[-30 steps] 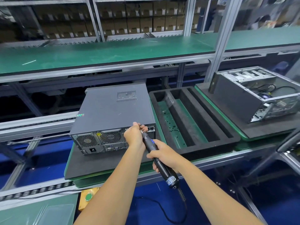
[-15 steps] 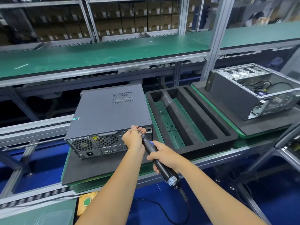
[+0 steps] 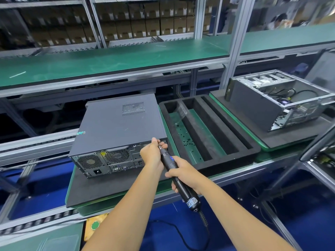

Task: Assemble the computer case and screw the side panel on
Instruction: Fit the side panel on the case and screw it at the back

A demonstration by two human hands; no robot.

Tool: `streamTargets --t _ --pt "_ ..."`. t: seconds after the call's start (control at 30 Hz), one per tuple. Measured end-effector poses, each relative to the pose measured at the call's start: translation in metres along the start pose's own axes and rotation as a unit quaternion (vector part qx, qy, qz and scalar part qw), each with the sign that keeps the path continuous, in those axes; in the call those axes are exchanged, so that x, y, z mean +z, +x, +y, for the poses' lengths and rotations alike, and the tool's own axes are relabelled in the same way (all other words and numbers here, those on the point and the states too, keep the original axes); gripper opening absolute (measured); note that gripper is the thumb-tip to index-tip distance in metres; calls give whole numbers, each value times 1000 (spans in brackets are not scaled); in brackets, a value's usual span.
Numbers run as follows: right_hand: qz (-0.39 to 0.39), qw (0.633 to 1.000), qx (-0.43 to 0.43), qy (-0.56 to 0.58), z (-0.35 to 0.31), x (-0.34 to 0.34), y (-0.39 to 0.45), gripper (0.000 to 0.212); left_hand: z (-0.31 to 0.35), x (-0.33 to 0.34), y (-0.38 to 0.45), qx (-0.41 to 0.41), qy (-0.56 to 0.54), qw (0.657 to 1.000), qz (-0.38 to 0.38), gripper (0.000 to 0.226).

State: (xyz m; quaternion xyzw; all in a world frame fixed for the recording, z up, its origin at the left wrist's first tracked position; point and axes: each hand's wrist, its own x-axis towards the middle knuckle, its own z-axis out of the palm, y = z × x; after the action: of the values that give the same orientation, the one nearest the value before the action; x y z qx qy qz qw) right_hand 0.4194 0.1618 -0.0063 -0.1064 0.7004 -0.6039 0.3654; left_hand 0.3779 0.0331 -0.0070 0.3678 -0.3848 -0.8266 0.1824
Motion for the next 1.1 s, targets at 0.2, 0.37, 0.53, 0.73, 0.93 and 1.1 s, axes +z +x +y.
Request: streamTargets --t 0.2,0.37,0.53,0.73,0.93,1.1 --pt "39 999 0 0 10 -5 -8 33 -17 9 -7 -6 -7 1000 0 25" --pt "42 999 11 -1 11 -7 -12 34 -20 8 -11 -49 -5 998 -29 20" --pt "20 1000 6 7 10 0 -11 47 -14 2 -12 -62 -36 997 -27 17" --pt "-1 1000 8 -14 5 6 -8 65 -8 -4 -4 -72 -30 996 -43 11" --pt "12 1000 -3 -27 5 7 -3 64 -7 -3 1 -78 -42 994 -63 14" --pt "8 1000 1 -24 4 7 0 60 -8 -3 6 -83 -37 993 -76 16"
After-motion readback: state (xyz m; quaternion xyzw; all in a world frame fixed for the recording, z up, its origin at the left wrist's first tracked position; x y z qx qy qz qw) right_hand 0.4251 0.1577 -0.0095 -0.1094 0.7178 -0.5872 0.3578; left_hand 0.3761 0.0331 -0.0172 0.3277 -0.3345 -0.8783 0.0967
